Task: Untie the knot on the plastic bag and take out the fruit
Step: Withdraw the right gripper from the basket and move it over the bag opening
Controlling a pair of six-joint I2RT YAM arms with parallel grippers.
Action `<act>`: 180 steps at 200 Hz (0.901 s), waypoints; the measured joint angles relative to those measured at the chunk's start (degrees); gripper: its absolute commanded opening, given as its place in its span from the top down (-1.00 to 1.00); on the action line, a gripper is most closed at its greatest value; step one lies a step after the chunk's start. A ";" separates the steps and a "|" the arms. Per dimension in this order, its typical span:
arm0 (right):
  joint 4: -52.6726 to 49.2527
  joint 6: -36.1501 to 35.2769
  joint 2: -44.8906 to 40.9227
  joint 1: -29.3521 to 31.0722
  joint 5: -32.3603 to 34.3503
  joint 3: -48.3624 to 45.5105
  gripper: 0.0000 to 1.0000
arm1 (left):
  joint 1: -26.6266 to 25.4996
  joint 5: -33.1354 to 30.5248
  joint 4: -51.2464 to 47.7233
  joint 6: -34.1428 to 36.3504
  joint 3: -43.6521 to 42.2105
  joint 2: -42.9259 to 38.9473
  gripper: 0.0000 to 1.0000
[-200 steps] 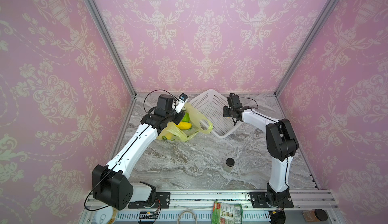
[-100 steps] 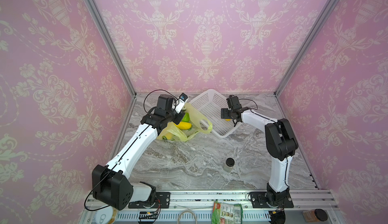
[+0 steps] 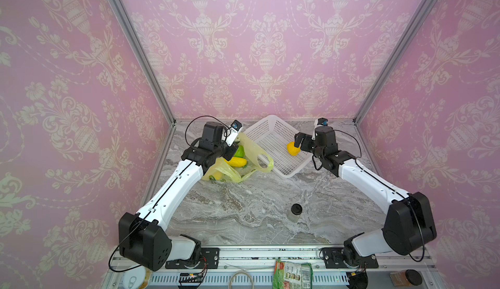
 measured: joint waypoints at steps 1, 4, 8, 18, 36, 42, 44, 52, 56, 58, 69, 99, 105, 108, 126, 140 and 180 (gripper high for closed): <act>0.24 0.20 -0.28 0.00 0.04 -0.33 -1.00 | 0.00 0.00 0.00 0.00 0.00 0.00 0.85; 1.16 0.76 -1.27 0.00 0.04 -1.51 -1.00 | 0.00 0.00 0.00 0.00 0.00 0.00 0.85; 2.14 1.70 -2.73 0.00 0.09 -3.06 -1.00 | 0.00 0.00 0.00 0.00 0.00 0.00 0.85; 4.26 3.32 -5.55 0.00 0.15 -6.12 -1.00 | 0.00 0.00 0.00 0.00 0.00 0.00 0.85; 9.33 3.82 -9.46 -0.04 -0.07 -10.64 -1.00 | 0.00 0.00 0.00 0.00 0.00 0.00 0.85; 12.48 3.37 -10.97 -0.04 -0.42 -12.83 -1.00 | 0.00 0.00 0.00 0.00 0.00 0.00 0.85; 13.16 3.30 -11.30 -0.04 -0.50 -13.38 -1.00 | 0.00 0.02 0.00 0.00 0.00 0.00 0.85; 18.03 2.62 -13.33 -0.04 -1.11 -16.81 -1.00 | 0.00 0.02 0.00 0.00 0.00 0.00 0.85; 20.06 2.14 -14.10 -0.04 -1.42 -18.27 -1.00 | 0.00 0.02 0.00 0.00 0.00 0.00 0.85; 21.09 1.95 -14.51 -0.04 -1.57 -19.10 -1.00 | 0.00 0.00 0.00 0.00 0.00 0.00 0.85; 26.27 -0.07 -16.26 -0.04 -3.65 -22.84 -1.00 | 0.00 0.00 0.00 0.00 0.00 0.00 0.85; 35.98 -6.45 -17.99 -0.24 -17.20 -27.30 -0.93 | 0.00 0.02 0.00 0.00 0.00 0.00 0.85; 37.16 -7.45 -18.18 0.07 -19.89 -27.32 -0.88 | 0.00 0.02 0.00 0.00 0.00 0.00 0.85; 37.73 -8.15 -18.34 0.33 -21.18 -27.32 -0.85 | 0.00 0.02 0.00 0.00 0.00 0.00 0.85; 37.64 -12.48 -19.80 3.80 -25.86 -26.64 -0.68 | 0.00 0.02 0.00 0.00 0.00 0.00 0.85; 34.01 -17.94 -20.57 9.25 -26.25 -24.37 -0.59 | 0.00 0.02 0.00 0.00 0.00 0.00 0.85; 25.59 -32.09 -17.90 21.31 -25.42 -16.94 -0.30 | 0.00 0.02 0.00 0.00 0.00 0.00 0.85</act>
